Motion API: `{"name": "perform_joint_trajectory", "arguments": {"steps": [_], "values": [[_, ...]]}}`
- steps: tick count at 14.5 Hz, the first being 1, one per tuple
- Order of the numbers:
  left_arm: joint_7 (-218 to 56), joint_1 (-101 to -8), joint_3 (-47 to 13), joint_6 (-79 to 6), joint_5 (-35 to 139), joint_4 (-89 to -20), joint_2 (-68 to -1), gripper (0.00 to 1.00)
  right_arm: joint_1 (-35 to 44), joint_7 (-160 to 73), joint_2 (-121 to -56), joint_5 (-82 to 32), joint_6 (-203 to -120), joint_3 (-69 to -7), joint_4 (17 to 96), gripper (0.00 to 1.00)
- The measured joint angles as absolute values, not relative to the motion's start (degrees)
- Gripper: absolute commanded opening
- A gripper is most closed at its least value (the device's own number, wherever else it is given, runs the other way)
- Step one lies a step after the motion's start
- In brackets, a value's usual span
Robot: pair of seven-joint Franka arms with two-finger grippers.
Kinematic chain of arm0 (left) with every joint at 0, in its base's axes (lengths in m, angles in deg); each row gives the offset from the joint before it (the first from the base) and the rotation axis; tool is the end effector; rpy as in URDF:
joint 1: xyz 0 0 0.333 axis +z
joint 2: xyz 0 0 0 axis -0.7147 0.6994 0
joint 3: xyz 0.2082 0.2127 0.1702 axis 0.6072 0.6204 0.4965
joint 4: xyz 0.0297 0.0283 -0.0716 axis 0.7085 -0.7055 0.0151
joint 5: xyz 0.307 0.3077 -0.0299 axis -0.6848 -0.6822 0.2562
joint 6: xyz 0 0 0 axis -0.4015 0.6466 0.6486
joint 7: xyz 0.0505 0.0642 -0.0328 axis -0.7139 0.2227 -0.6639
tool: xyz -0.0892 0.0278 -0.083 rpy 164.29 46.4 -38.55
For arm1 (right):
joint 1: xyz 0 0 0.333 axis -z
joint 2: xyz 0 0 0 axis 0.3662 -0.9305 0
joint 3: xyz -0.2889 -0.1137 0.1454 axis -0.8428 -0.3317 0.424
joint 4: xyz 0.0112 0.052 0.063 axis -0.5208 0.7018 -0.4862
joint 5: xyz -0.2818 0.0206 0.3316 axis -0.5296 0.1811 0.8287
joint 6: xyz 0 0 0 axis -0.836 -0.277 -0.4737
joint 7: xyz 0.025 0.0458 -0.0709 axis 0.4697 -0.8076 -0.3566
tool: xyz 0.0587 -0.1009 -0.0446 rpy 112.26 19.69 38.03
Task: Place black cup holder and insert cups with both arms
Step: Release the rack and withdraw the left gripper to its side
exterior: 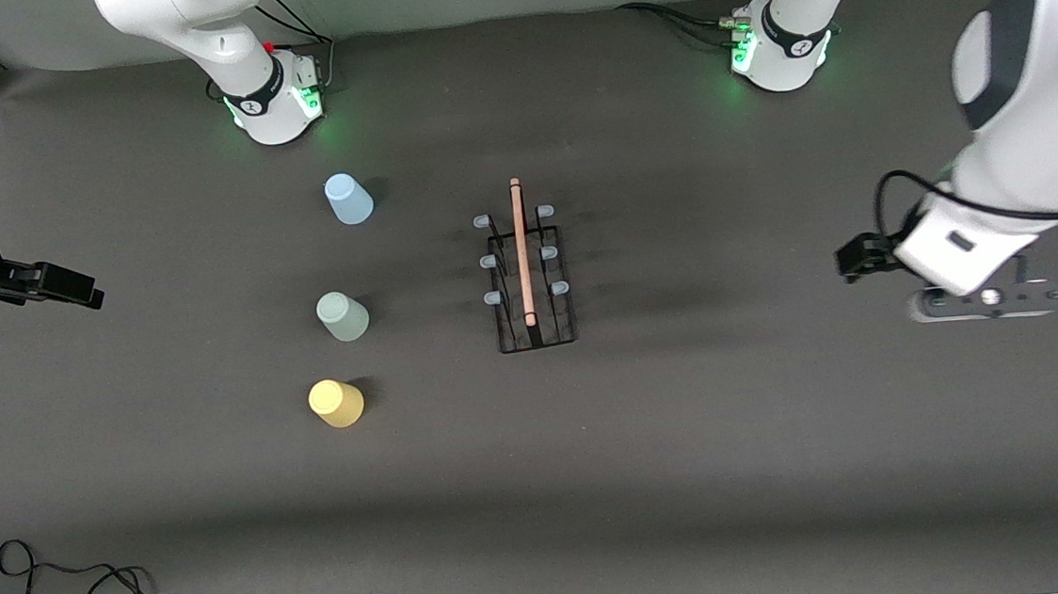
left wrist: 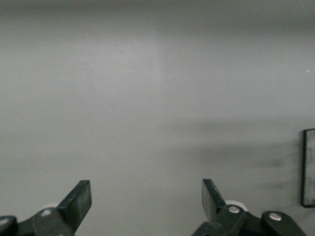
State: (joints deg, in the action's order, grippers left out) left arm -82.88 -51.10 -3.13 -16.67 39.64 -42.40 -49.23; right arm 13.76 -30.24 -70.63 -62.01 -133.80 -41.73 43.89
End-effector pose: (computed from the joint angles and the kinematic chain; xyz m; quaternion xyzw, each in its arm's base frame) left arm 0.6599 -0.1010 0.5498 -0.9996 0.0150 0.0045 0.0235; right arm 0.6240 -0.0122 0.6020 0.9956 -0.0844 -0.0390 0.0114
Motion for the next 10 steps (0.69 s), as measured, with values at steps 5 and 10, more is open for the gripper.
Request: {"name": "perform_joint_trajectory", "arguments": {"steps": [5, 10], "values": [[-76.85, -45.07, -3.11, -17.04, 39.75, -44.94, -54.23, 1.00, 12.69, -30.05, -70.62, -61.95, -133.46, -41.20, 44.13, 1.00], [-75.39, -43.84, -3.12, -17.05, 39.79, -50.42, -59.23, 1.00, 7.00, -25.79, -70.66, -61.75, -138.71, -41.02, 50.16, 1.00]]}}
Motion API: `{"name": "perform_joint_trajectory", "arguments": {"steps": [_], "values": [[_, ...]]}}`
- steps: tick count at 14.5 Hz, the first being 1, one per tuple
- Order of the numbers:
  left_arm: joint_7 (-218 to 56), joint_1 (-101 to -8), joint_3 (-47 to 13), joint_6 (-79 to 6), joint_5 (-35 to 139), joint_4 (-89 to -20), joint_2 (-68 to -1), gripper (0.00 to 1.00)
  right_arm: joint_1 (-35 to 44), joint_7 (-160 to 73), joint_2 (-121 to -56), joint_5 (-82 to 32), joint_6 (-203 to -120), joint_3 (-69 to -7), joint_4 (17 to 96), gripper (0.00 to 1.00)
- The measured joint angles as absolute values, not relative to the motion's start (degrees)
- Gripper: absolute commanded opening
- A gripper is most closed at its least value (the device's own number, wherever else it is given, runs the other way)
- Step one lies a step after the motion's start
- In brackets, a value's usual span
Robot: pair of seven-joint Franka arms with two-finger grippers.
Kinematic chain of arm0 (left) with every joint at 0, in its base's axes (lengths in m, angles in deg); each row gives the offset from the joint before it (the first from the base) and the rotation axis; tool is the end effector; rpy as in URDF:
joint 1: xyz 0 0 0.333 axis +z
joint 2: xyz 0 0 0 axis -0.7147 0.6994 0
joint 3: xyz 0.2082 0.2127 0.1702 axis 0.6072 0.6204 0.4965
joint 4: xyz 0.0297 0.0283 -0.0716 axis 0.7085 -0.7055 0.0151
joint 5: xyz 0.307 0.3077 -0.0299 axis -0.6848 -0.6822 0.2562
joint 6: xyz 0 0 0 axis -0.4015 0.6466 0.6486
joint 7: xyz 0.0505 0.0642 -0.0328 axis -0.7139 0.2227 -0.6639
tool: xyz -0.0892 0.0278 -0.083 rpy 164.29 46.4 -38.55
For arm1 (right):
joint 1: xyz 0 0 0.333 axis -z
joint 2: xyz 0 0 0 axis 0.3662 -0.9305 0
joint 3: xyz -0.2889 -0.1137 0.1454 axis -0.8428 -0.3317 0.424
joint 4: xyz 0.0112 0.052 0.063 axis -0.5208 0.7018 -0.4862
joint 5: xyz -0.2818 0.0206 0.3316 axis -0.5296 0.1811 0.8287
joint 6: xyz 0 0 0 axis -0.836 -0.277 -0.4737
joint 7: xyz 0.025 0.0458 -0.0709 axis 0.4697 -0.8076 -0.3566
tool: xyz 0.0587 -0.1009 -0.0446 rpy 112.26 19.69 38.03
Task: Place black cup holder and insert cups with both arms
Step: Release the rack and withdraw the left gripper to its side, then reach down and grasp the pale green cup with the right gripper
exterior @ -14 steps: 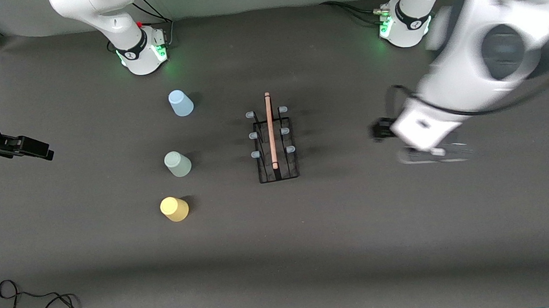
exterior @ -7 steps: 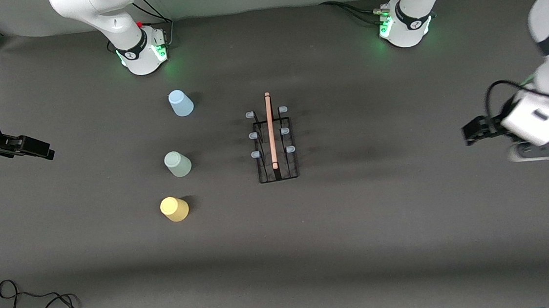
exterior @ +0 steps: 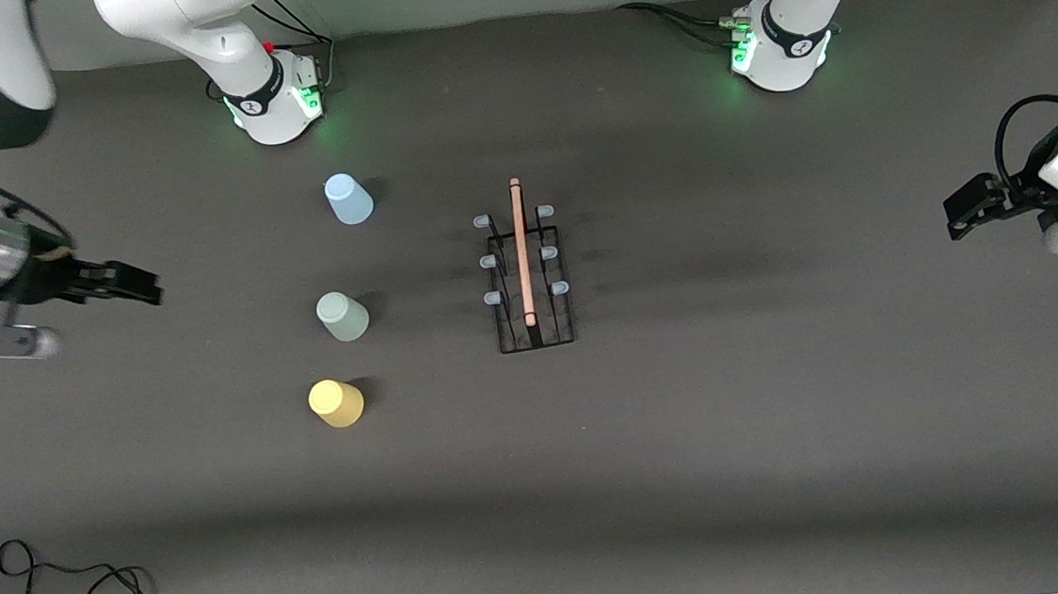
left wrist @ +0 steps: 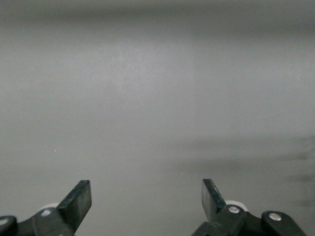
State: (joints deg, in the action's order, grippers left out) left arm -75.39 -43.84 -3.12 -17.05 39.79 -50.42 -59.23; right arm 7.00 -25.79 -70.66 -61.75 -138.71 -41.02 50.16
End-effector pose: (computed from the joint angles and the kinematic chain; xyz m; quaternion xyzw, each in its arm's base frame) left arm 0.6135 -0.0184 0.5888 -0.9994 0.0169 -0.0130 0.0272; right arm 0.6222 0.0687 0.5523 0.9969 -0.0583 -0.0501 0.0145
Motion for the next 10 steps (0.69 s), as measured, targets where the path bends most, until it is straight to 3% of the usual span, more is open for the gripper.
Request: {"name": "perform_joint_trajectory", "arguments": {"steps": [5, 10], "values": [[-71.72, -43.69, -3.18, -17.38, 40.75, -54.63, -60.66, 1.00, 0.74, -17.24, -70.61, -61.62, -153.16, -40.88, 62.36, 1.00], [-70.17, -42.73, -3.13, -17.40, 44.03, -54.86, -61.51, 1.00, -0.30, -15.79, -70.73, -59.57, -170.19, -40.93, 76.69, 1.00]]}}
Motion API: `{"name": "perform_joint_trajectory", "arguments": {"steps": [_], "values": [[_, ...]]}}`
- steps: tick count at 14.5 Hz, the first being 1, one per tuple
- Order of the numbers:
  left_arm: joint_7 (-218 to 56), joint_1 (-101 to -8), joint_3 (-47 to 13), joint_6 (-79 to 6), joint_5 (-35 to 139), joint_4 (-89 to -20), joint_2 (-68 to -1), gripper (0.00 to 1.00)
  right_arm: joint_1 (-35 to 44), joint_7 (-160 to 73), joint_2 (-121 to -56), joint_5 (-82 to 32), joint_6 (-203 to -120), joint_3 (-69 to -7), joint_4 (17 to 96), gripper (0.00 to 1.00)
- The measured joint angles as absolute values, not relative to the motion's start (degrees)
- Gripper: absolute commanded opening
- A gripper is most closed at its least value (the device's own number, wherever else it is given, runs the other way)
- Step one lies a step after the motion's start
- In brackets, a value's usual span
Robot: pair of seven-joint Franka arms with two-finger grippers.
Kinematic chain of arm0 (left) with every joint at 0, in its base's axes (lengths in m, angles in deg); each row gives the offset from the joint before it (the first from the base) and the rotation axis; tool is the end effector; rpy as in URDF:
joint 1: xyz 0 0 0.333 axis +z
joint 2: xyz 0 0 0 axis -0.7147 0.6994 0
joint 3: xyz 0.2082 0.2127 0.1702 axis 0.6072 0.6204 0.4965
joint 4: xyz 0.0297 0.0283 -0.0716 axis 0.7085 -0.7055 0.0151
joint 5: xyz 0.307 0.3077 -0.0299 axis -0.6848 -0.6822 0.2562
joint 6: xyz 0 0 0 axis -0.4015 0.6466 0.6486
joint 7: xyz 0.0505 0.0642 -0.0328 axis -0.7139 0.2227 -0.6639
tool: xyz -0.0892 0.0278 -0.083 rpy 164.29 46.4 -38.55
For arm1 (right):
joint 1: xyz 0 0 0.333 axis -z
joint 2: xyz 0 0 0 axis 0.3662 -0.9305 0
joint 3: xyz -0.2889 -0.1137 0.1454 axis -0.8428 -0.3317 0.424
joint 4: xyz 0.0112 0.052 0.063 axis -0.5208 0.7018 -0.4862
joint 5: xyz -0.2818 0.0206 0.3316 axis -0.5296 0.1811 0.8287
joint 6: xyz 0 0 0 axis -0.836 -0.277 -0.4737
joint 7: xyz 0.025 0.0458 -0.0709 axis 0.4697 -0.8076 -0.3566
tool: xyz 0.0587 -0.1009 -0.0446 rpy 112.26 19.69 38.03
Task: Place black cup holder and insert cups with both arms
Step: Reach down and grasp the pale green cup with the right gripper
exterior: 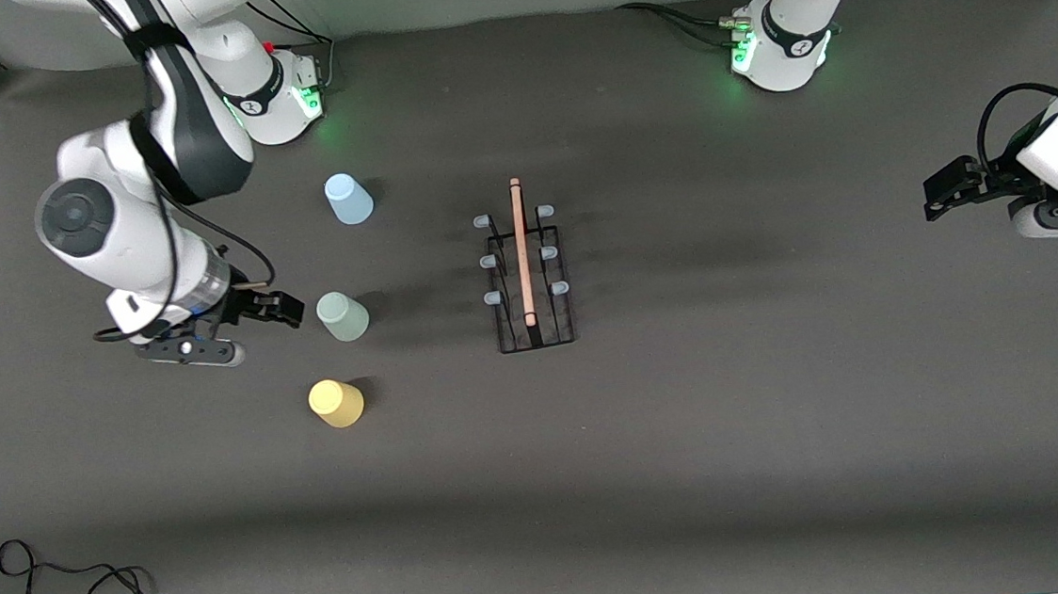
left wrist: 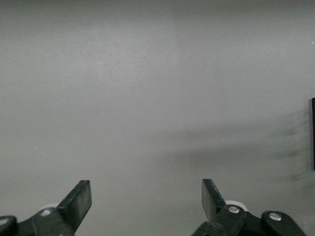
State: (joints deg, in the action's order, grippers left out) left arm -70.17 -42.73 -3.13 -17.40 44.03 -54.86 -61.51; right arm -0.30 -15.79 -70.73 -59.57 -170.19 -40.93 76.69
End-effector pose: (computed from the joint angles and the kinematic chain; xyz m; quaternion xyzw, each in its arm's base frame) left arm 0.5971 -0.0153 0.5726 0.9988 -0.0483 -0.0034 0.0078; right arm 0.5834 0.1413 0.3621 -0.9957 0.0920 0.0115 0.0060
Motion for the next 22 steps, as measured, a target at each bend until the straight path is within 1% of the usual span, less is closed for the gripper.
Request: {"name": "perform_joint_trajectory", "arguments": {"steps": [2, 4, 8, 12, 16, 20, 21, 22], "values": [[-70.04, -42.24, -3.10, -17.98, 43.89, -54.85, -61.77, 1.00, -0.78, -15.79, -70.90, -57.82, -177.15, -40.92, 82.35, 1.00], [-69.77, -41.85, -3.02, -18.69, 43.34, -54.85, -61.91, 1.00, -0.93, -15.79, -71.61, -57.49, -180.05, -40.91, 85.47, 1.00], [-69.75, -41.79, -3.04, -19.68, 43.08, -54.83, -62.10, 1.00, -0.93, -15.79, -74.43, -57.45, -180.73, -40.92, 86.27, 1.00], [-69.75, -41.79, -3.04, -20.02, 43.01, -54.83, -62.51, 1.00, -0.93, -15.79, -77.70, -57.04, -183.47, -40.91, 86.46, 1.00], [-69.75, -41.79, -3.04, -20.10, 42.98, -54.81, -63.07, 1.00, -1.82, -15.79, -80.76, -53.38, -187.65, -40.90, 87.68, 1.00], [-69.75, -41.79, -3.05, -20.06, 42.92, -54.61, -63.48, 1.00, -2.57, -15.79, -82.92, -52.98, -188.58, -40.89, 88.14, 1.00], [-69.75, -41.79, -3.05, -20.06, 42.91, -54.53, -63.58, 1.00, -2.97, -15.79, -83.24, -52.97, -188.65, -40.88, 88.14, 0.94], [-69.75, -41.79, -3.05, -20.05, 42.87, -54.54, -63.72, 1.00, -3.58, -15.78, -83.44, -52.92, -188.70, -40.88, 88.15, 0.80]]}}
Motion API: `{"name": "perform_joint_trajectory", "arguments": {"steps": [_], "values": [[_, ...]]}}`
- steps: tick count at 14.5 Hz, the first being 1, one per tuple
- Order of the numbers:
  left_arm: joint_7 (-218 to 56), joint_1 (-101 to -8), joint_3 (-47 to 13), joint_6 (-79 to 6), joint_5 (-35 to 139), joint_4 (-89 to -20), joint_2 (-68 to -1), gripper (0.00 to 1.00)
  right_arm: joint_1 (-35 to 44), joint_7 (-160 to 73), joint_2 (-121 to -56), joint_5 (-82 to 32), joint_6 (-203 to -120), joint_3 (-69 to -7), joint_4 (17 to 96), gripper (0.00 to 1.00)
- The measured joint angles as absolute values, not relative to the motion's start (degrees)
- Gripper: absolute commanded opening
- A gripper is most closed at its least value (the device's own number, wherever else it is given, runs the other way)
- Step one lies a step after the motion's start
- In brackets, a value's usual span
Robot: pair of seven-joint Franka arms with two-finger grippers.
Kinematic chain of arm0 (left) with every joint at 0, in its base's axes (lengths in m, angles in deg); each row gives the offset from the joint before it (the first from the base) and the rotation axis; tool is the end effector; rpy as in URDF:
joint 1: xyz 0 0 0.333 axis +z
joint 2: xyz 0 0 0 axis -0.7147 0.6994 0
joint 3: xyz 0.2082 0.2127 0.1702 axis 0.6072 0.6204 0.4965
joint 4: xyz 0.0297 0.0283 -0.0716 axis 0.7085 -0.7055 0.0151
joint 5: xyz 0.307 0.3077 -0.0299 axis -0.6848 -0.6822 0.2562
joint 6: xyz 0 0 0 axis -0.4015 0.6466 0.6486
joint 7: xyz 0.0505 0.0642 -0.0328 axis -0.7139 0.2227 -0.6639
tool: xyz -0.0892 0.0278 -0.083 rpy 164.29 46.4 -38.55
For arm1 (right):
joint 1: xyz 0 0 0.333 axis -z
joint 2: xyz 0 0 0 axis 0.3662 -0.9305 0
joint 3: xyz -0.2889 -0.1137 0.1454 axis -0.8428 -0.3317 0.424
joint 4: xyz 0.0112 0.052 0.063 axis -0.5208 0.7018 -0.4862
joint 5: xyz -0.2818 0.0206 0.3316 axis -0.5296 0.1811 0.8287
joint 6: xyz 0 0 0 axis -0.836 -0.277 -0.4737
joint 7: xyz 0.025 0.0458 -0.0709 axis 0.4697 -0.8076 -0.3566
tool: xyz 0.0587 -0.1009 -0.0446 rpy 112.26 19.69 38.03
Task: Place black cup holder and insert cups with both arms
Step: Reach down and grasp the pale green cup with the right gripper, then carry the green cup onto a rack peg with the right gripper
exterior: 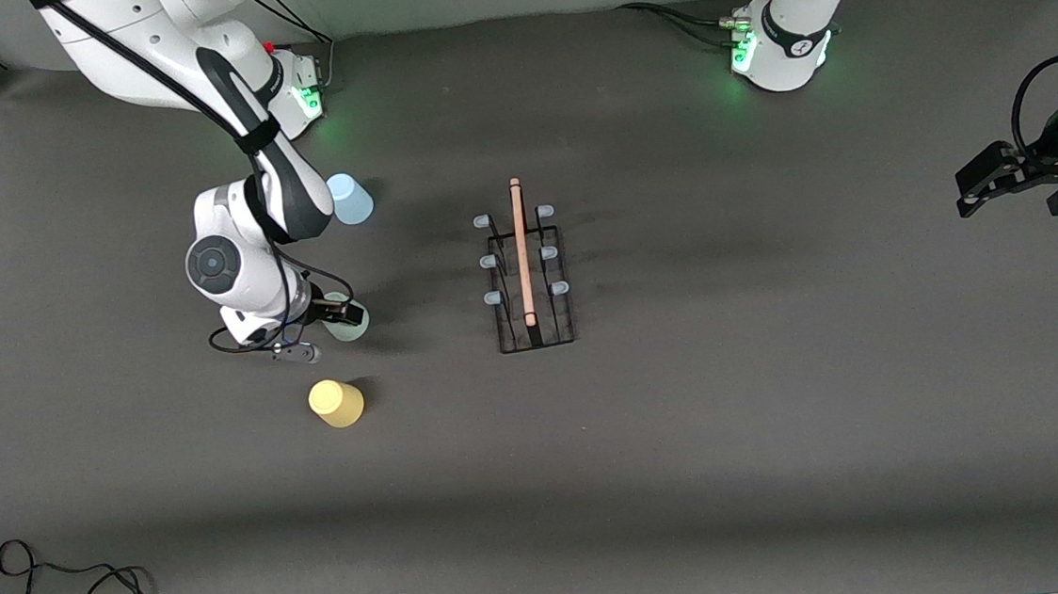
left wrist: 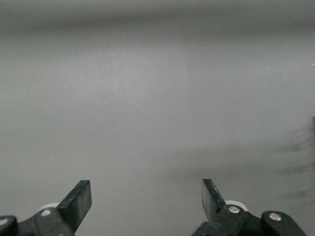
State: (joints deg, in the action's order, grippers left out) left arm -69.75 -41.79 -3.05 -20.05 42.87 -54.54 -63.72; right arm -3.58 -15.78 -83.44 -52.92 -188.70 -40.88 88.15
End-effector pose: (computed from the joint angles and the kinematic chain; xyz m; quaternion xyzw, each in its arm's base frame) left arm 0.5936 -0.0031 0.6028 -0.9981 0.0445 -0.0414 0.0053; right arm 0.5282 0.1557 0.1744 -0.9917 0.1139 0.0596 0.0007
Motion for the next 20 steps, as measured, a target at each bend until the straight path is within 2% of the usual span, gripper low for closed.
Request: {"name": "perform_joint_trajectory", "arguments": {"steps": [2, 3, 4, 7, 12, 15, 20], "values": [[-69.75, -41.79, -3.05, -19.90, 42.82, -54.56, -63.84, 1.00, -4.64, -15.61, -83.54, -52.84, -188.87, -40.87, 88.14, 0.25], [-69.75, -41.79, -3.05, -19.80, 42.80, -54.59, -63.84, 1.00, -4.85, -15.59, -83.54, -52.83, -188.94, -40.87, 88.14, 0.04], [-69.75, -41.79, -3.05, -19.76, 42.72, -54.64, -63.84, 1.00, -4.89, -15.58, -83.54, -52.83, -188.98, -40.88, 88.13, 0.00], [-69.75, -41.79, -3.07, -19.57, 42.41, -54.69, -63.84, 1.00, -4.88, -15.38, -82.27, -52.78, -188.39, -40.91, 87.86, 0.00], [-69.92, -41.80, -3.68, -18.93, 42.37, -54.70, -63.84, 1.00, -5.52, -10.06, -73.98, -52.74, -178.76, -40.88, 85.51, 0.00], [-69.94, -41.83, -3.78, -18.78, 42.36, -54.70, -63.84, 1.00, -10.51, -0.58, -69.43, -52.64, -176.09, -40.87, 83.81, 0.00], [-69.96, -41.84, -3.82, -18.73, 42.35, -54.71, -63.84, 1.00, -22.36, 18.20, -68.88, -52.61, -175.91, -40.65, 80.32, 0.00]]}}
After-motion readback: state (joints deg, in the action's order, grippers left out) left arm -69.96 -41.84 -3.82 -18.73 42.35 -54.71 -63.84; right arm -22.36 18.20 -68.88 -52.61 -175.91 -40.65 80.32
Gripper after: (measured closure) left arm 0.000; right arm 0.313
